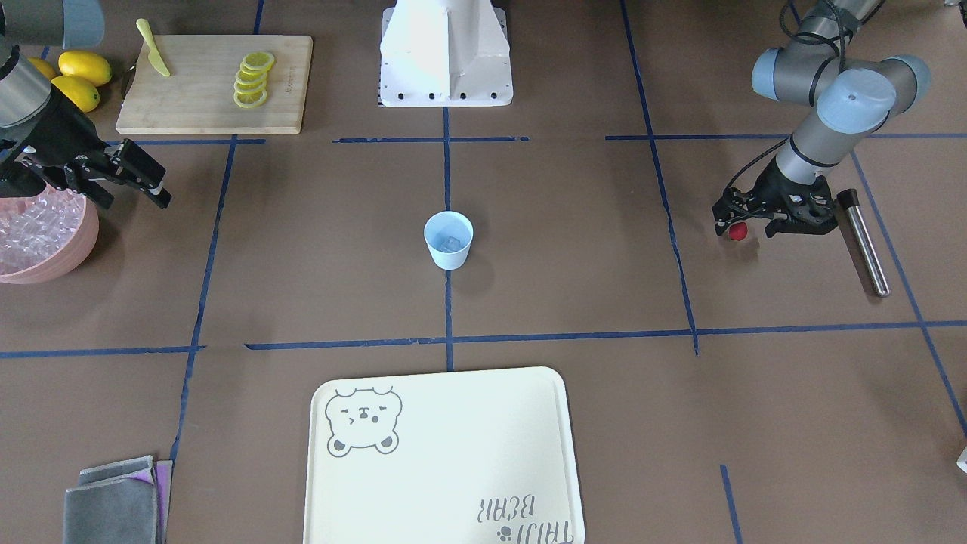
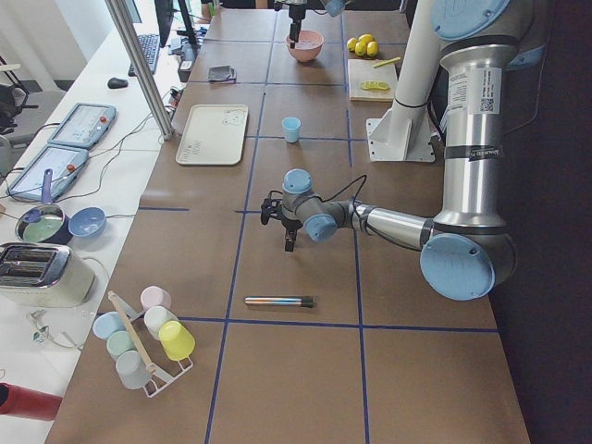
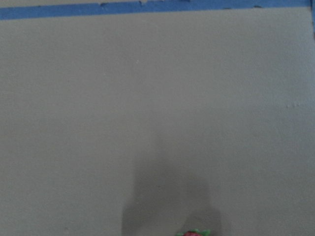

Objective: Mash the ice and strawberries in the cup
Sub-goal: 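Lower the left gripper onto the red strawberry and close on it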

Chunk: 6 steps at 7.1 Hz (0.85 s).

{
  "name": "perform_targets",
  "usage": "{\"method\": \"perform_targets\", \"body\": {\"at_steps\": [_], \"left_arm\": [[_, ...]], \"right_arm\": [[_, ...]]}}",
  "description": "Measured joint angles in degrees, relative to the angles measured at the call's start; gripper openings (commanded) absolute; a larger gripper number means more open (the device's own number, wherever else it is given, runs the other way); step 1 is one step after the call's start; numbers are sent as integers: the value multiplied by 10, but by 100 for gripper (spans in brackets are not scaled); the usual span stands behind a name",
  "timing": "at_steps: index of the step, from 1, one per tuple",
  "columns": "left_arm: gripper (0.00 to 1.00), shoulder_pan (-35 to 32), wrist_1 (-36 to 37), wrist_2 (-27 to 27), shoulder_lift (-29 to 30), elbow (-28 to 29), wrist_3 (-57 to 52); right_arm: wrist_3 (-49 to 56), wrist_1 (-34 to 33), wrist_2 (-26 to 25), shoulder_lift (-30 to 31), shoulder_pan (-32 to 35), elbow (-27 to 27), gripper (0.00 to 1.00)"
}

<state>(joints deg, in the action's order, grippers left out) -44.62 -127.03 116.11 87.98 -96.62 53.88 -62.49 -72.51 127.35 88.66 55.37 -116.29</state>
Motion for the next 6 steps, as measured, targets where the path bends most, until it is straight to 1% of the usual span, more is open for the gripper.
{"method": "perform_targets", "body": {"at_steps": [2,3,5,6], "left_arm": [[10,1,0,3,0,0,0],[0,1,0,4,1,-1,0],[0,1,-1,12,4,-3,0],[0,2,0,35,13,-12,7]], "right_arm": [[0,0,0,0,0,0,100],[0,0,0,0,0,0,100],[0,0,0,-1,0,2,100],[0,0,0,-1,0,3,100]]}}
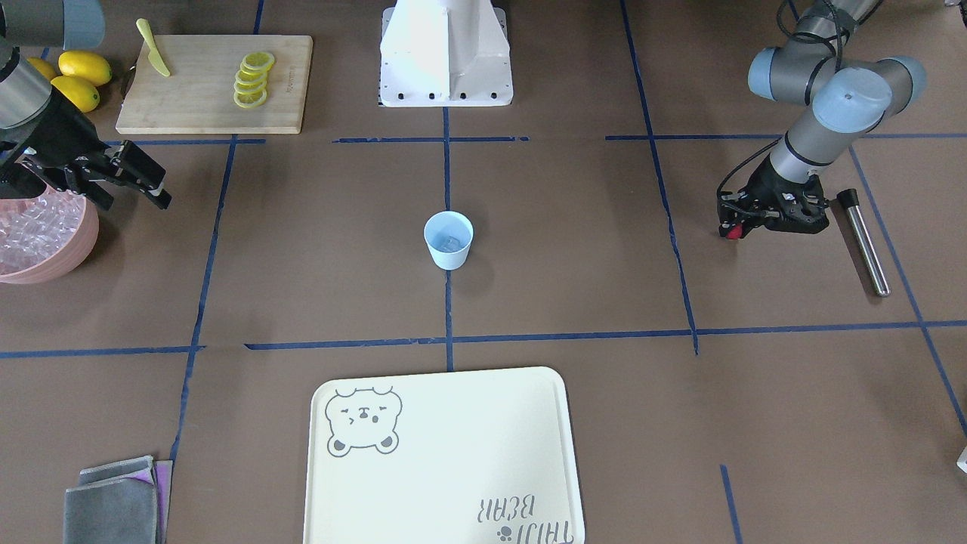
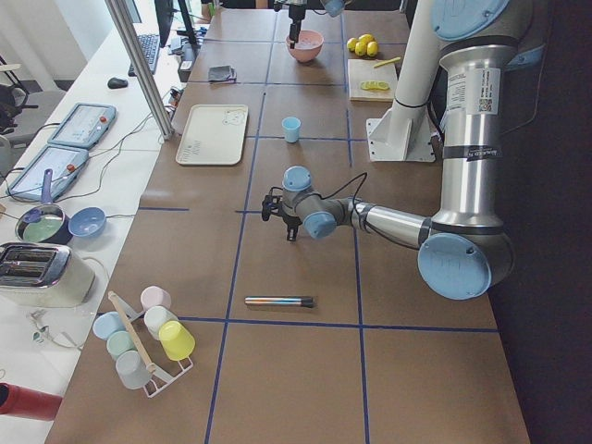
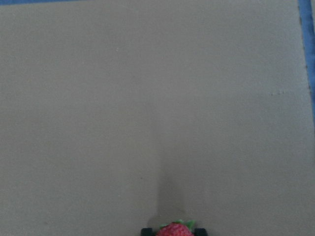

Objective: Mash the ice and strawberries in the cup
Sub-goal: 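Carry the strawberry with the left gripper over the light-blue cup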

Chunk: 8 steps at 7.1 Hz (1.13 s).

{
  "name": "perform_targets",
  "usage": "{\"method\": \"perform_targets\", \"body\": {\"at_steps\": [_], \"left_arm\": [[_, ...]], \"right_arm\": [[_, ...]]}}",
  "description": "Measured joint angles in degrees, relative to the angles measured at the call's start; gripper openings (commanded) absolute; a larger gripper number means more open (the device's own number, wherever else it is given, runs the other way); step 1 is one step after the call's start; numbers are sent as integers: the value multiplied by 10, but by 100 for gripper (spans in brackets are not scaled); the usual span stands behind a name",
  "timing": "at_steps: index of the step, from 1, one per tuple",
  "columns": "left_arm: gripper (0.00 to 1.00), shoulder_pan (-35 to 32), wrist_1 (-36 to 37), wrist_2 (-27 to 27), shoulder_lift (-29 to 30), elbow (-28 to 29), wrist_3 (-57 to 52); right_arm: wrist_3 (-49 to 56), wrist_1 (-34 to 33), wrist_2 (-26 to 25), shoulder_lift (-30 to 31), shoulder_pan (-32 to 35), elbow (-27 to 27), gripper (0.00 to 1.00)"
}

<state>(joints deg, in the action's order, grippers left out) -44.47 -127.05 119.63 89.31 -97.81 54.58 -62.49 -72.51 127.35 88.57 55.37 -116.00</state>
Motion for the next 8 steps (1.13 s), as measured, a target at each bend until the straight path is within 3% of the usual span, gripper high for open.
{"method": "perform_targets", "body": {"at_steps": [1,4,6,8], "left_arm": [[0,0,1,31,28,-14,34],[0,20,2,79,200,-28,220],[0,59,3,43,297,0,277],[0,110,6,-38,351,26,286]], "right_arm": [[0,0,1,0,0,-1,100],[-2,0,4,1,1,-8,100],[-2,0,5,2,2,-17,100],[-2,0,4,2,3,-27,100]]}}
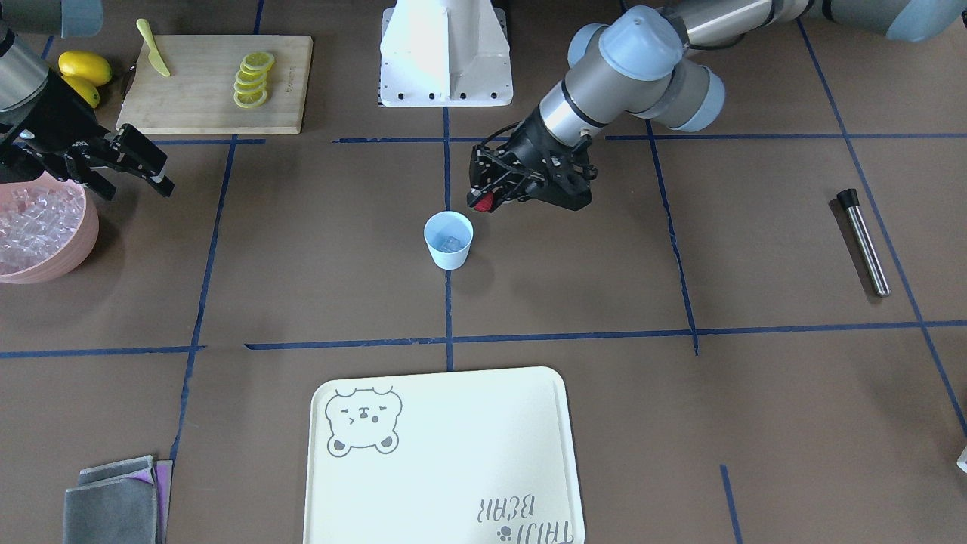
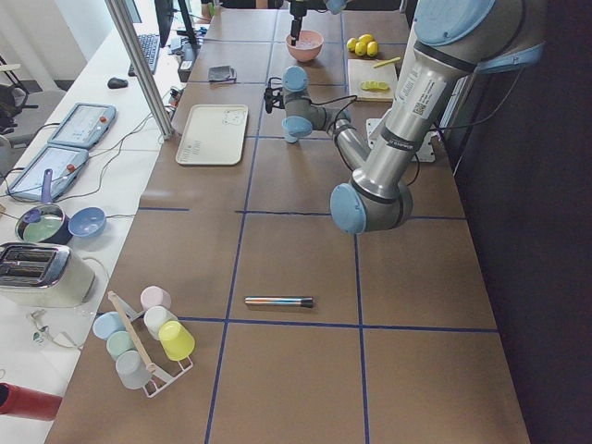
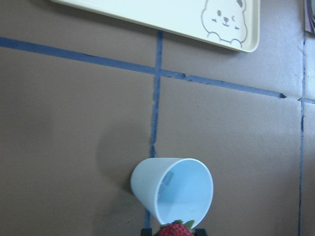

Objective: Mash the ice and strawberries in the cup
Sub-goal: 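Carry the strawberry with the left gripper over the light-blue cup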

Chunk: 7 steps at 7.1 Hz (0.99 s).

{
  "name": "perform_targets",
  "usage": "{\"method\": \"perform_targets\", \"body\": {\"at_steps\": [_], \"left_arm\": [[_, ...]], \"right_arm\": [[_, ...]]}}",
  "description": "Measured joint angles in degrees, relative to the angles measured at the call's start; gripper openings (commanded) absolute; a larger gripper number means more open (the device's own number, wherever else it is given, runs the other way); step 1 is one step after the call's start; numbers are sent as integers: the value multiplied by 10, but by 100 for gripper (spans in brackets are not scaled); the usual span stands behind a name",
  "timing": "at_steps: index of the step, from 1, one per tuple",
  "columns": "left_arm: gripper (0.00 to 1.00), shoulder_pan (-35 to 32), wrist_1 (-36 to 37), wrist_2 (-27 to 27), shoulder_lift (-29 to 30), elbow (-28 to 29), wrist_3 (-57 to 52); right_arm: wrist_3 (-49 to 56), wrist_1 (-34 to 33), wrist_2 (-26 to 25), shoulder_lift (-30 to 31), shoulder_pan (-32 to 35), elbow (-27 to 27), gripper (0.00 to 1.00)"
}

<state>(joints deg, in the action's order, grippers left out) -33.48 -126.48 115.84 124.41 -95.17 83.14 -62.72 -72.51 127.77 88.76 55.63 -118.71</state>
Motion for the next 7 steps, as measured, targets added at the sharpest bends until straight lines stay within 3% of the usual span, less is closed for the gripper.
{"method": "perform_targets", "body": {"at_steps": [3,5,6,7], "left_arm": [[16,25,-1,-40,18,20,-1],[59,27,-3,-42,20,21,-1],[71,27,-3,-42,20,22,-1],[75,27,-4,-46,20,23,-1]], "right_arm": [[0,0,-4,0,0,-3,100],[0,0,-4,0,0,-2,100],[0,0,-3,1,0,-1,100],[0,0,-1,1,-1,-1,100]]}}
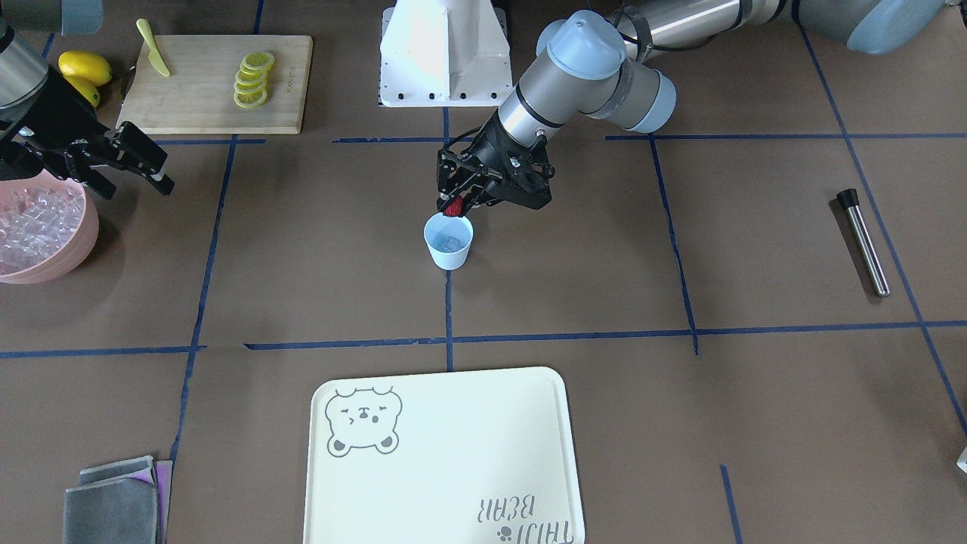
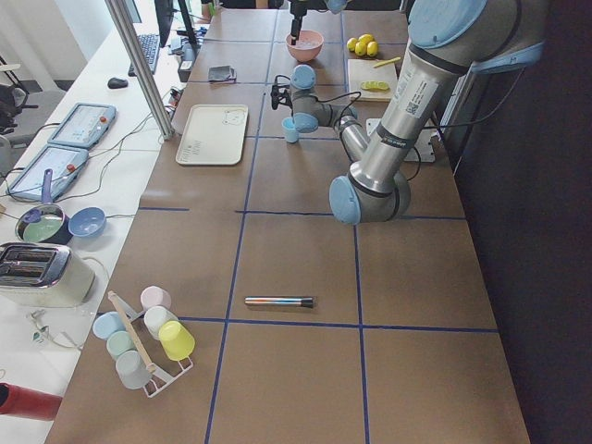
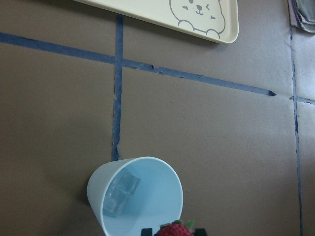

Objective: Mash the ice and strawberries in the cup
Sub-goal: 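Open the left gripper to drop the strawberry into the cup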

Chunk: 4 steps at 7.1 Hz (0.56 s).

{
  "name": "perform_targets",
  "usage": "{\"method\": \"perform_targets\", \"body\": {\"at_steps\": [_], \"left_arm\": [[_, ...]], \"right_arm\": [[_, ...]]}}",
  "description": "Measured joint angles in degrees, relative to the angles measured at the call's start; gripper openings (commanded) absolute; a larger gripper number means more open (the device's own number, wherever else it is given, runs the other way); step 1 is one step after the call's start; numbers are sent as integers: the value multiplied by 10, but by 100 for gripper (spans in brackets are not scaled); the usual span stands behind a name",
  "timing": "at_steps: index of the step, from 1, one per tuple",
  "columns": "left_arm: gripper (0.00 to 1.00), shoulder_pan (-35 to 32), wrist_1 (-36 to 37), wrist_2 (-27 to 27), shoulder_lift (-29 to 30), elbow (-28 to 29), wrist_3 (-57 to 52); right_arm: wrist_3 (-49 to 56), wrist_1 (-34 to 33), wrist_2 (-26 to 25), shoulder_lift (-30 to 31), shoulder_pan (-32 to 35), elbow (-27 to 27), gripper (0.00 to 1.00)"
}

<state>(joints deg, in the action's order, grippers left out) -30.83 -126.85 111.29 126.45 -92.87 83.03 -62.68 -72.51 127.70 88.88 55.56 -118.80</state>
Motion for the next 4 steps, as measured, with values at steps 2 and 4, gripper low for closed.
{"method": "perform_targets", "body": {"at_steps": [2,4], "left_arm": [[77,0,0,-8,0,1,-1],[75,-6,2,-6,-7,-5,-1]], "right_arm": [[0,0,3,0,0,0,100],[2,0,4,3,3,0,100]]}}
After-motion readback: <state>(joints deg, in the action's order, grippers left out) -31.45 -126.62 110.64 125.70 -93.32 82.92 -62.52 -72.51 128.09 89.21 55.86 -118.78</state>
